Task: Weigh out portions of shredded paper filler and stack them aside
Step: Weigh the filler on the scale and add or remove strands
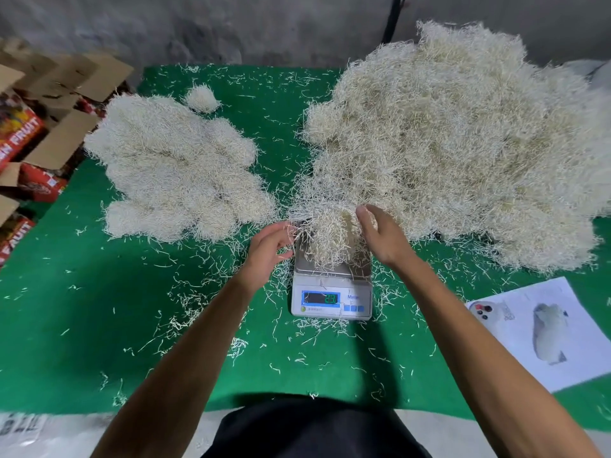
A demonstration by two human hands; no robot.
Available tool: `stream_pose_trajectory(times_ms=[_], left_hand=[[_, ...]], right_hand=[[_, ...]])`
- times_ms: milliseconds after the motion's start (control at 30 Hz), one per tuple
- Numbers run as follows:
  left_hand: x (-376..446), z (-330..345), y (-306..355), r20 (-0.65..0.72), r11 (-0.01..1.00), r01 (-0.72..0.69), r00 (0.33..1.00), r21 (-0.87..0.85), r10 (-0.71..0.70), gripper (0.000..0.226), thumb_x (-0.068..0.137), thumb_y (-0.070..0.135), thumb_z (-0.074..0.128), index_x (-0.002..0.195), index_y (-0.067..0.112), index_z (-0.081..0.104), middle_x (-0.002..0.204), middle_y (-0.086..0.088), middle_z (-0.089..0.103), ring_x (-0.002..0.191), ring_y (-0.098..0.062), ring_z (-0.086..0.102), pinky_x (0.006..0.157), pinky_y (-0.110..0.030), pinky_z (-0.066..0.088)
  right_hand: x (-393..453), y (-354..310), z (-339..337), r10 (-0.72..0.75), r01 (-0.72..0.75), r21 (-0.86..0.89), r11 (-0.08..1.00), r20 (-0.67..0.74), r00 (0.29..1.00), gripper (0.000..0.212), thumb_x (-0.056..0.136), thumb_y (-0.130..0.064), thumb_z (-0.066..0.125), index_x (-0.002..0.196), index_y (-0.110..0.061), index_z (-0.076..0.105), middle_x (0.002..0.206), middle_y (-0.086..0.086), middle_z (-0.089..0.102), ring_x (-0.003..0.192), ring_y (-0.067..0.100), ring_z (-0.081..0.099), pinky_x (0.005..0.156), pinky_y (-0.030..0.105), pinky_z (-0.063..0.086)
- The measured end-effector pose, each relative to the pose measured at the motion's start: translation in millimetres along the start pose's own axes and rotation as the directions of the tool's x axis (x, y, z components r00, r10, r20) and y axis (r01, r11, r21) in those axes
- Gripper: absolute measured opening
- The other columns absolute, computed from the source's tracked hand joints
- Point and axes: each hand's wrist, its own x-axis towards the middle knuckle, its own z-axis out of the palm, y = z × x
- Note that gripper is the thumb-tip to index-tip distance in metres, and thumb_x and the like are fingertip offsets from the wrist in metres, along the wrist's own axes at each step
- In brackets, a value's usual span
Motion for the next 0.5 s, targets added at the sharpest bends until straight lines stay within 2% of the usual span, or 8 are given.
stream_pose_trajectory(times_ms=[133, 500], left_hand=[[-6.8, -7.9, -1.5, -0.001, 1.0, -0.007, 1.0, -0.009, 0.007, 0.023, 0.096, 0.015, 0.061, 0.118, 0.02, 0.065, 0.125, -0.008, 0.065, 0.114, -0.02, 0.065, 0.101, -0.044, 0.054], [-8.1, -19.2, -13.9, -0.012, 0.998, -0.016, 1.0, 0.059, 0.017, 0.026, 0.103, 0.015, 0.052, 0.127, 0.014, 0.061, 0.129, -0.003, 0.066, 0.117, -0.018, 0.066, 0.097, -0.042, 0.057]], right_hand=[[-5.4, 3.1, 1.6, 0.013, -0.013, -0.004, 1.0, -0.023, 1.0, 0.092, 0.096, -0.083, 0.016, 0.161, -0.02, 0.028, 0.166, 0.012, 0.032, 0.149, 0.032, 0.036, 0.118, 0.052, 0.029], [-17.9, 0.5, 3.7, 0.029, -0.027, 0.042, 0.999, -0.057, 0.998, 0.083, 0.1, -0.076, 0.023, 0.161, -0.019, 0.03, 0.165, 0.01, 0.034, 0.149, 0.031, 0.037, 0.118, 0.052, 0.032]])
